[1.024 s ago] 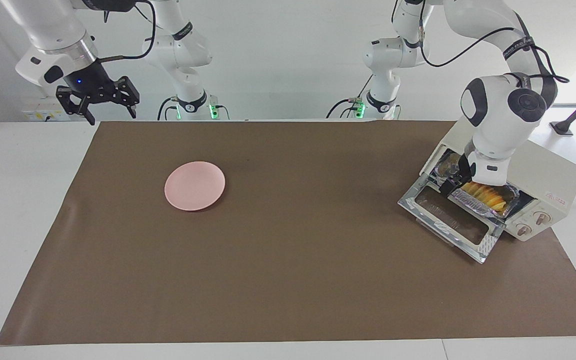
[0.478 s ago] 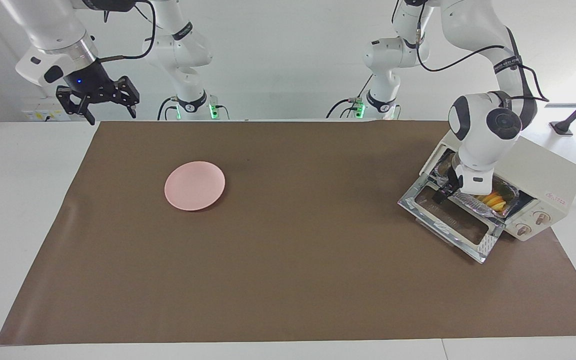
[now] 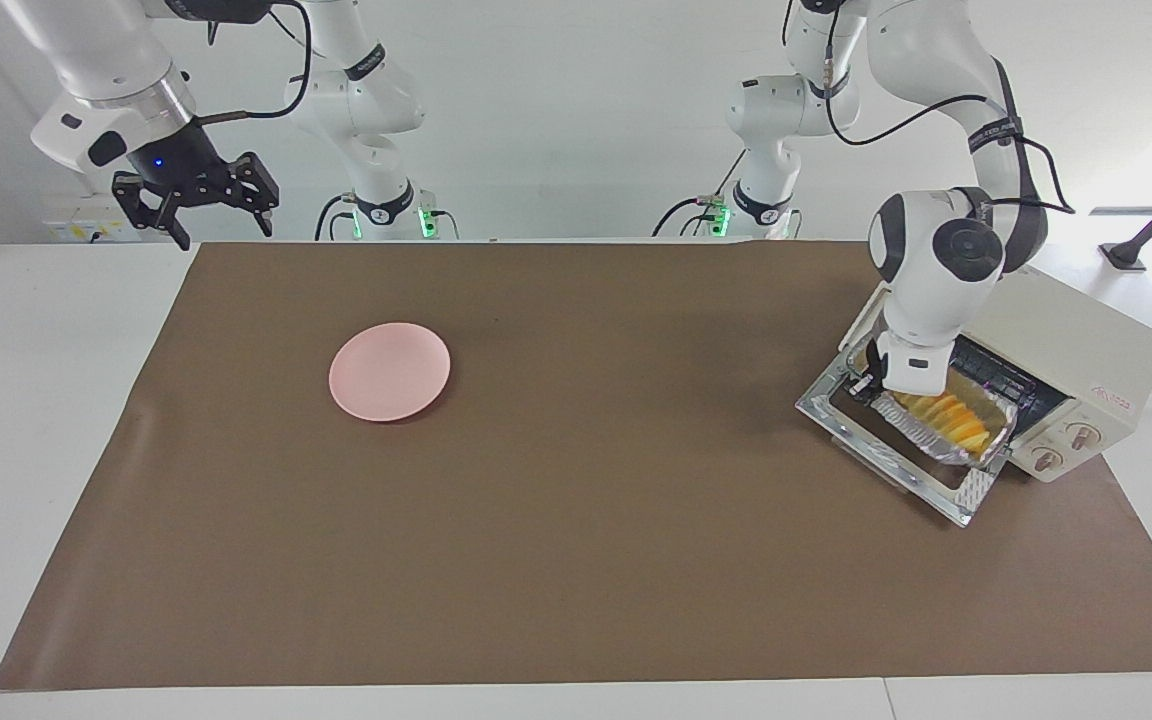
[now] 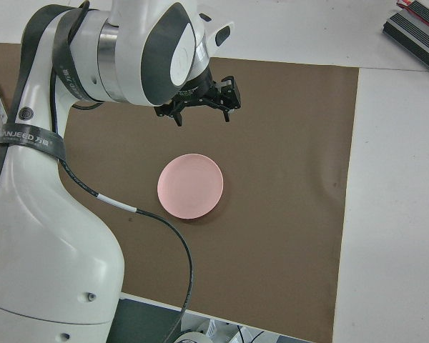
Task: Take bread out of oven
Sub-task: 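Pull the foil tray out and set it on the table center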
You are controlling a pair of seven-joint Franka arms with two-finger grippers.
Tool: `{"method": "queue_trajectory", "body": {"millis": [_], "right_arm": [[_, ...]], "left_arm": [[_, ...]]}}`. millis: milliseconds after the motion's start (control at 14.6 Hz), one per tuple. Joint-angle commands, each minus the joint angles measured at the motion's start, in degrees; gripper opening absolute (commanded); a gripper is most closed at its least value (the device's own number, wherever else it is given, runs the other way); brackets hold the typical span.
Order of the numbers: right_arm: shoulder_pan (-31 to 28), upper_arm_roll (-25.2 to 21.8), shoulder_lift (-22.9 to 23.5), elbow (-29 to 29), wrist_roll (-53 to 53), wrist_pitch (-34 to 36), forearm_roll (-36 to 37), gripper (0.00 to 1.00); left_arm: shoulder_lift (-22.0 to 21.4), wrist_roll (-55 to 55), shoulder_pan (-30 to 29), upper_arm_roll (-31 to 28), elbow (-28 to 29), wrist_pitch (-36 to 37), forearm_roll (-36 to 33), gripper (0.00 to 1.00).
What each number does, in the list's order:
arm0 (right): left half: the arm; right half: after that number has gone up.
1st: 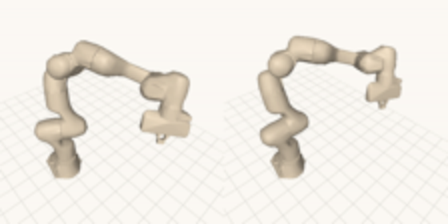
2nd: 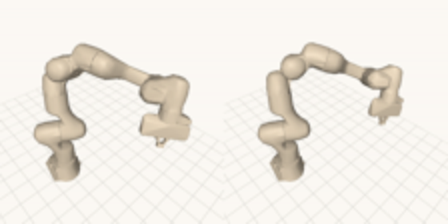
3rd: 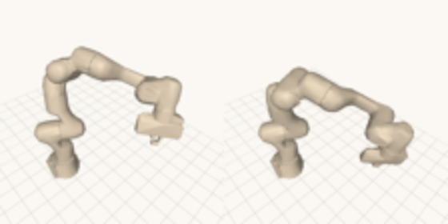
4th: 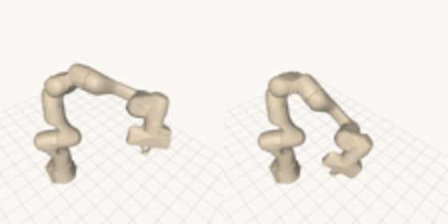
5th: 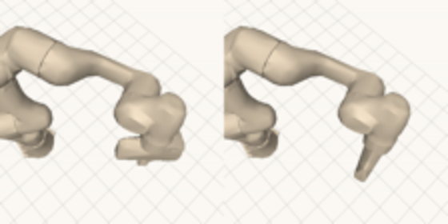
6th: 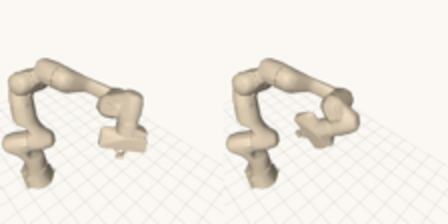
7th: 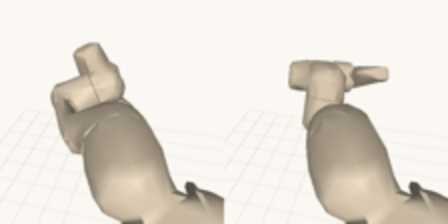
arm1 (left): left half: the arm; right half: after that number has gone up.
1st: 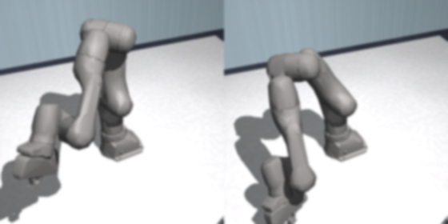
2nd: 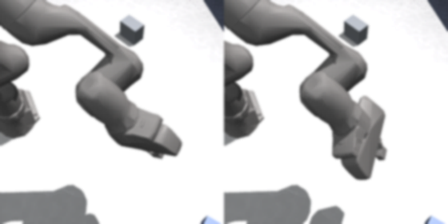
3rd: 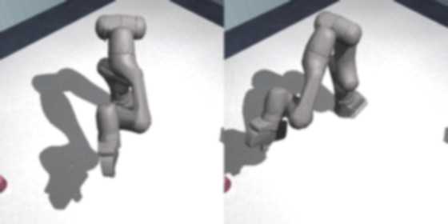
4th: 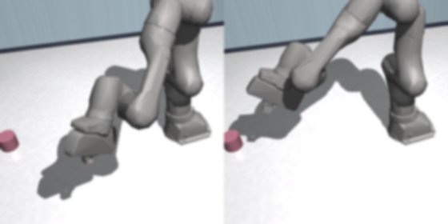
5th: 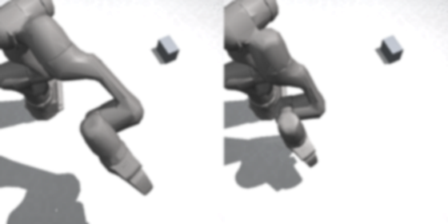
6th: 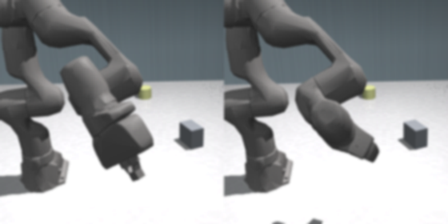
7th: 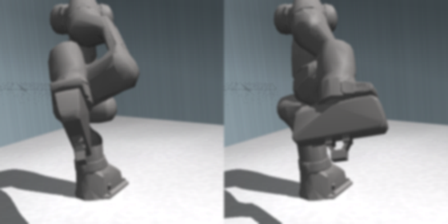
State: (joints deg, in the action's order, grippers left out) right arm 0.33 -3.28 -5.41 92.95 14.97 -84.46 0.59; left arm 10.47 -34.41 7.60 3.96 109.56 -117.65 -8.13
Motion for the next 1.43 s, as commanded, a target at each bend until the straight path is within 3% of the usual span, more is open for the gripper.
{"method": "queue_trajectory", "body": {"millis": [0, 205, 478, 956, 1092, 1161, 1229, 1365], "right_arm": [[-1.03, 0.91, -1.27, 1.27, -0.64, 0.35, -0.15, 1.00], [-1.03, 0.91, -1.27, 1.27, -0.64, 0.35, -0.15, 1.00], [-1.12, 0.91, -1.27, 1.27, -0.64, 0.35, -0.15, 1.00], [-1.03, 0.91, -1.27, 1.27, -0.64, 0.35, -0.15, 1.00], [-1.03, 0.91, -1.27, 1.27, -0.64, 0.35, -0.15, 1.00], [-1.03, 0.91, -1.27, 1.27, -0.64, 0.26, -0.15, 1.00], [-1.03, 0.91, -1.27, 1.27, -0.64, 0.35, -0.15, 1.00], [-1.12, 0.91, -1.44, 1.27, -0.55, 2.09, -0.15, 1.00]], "left_arm": [[1.75, -1.19, 10.12, -0.62, -4.25, 0.06, 1.60, 0.00], [4.20, -1.10, 19.88, -0.62, -7.59, -3.01, 4.95, 0.00], [14.03, -1.36, 30.25, -0.88, -16.37, -5.13, 6.54, 0.00], [13.70, -3.11, 31.60, -0.80, -11.99, -4.17, 6.37, 0.00], [13.53, -6.10, 31.43, -1.67, -13.83, 0.90, 6.54, 0.41], [11.96, -6.11, 30.99, -2.63, -14.36, 3.45, 6.63, 0.78], [9.77, -5.85, 29.16, -2.82, -14.28, 5.22, 6.63, 1.00], [5.63, -5.32, 24.07, -2.47, -14.54, 9.08, 6.72, 1.00]]}}
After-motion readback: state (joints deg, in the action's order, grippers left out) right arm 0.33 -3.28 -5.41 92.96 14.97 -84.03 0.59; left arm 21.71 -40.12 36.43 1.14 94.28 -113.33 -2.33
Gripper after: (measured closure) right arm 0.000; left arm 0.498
